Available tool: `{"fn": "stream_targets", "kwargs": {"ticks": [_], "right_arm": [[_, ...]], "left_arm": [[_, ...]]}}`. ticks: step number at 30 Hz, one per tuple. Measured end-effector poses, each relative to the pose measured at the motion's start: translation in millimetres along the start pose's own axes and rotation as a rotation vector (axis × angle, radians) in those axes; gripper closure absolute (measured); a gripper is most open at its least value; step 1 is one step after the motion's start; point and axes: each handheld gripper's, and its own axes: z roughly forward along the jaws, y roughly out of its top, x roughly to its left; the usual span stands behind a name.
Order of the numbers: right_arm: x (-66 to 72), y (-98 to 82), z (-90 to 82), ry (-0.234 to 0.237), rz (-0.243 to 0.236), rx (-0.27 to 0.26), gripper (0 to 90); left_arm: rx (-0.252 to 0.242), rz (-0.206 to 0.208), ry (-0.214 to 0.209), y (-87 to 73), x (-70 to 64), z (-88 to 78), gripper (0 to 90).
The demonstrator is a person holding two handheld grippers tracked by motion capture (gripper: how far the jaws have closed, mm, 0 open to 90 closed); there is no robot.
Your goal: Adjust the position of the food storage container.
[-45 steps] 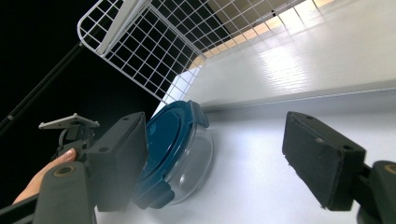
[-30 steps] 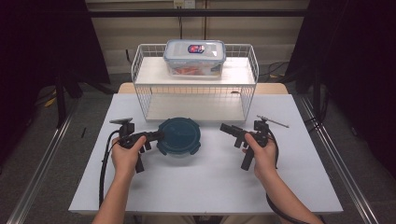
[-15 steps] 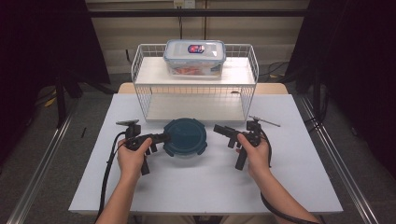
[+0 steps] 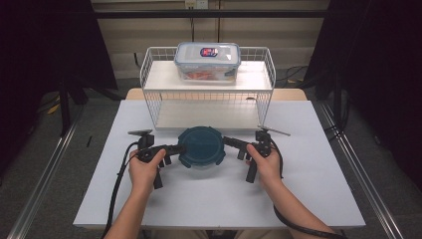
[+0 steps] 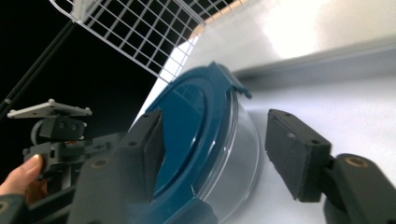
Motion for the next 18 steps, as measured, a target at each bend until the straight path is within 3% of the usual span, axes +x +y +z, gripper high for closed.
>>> {"fn": "stream_targets", "kwargs": {"ticks": [11, 18], "right_arm": [[-0.3, -7.4, 12.3, 0.026, 0.068, 0.046, 52.6], [-3.2, -9.0, 12.8, 0.013, 0.099, 0.052, 64.6]], "left_arm": [[0.005, -0.016, -0.015, -0.3, 1.4, -0.1, 59.9], [0.008, -0.029, -0.022, -1.4, 1.6, -0.4, 61.4]]}}
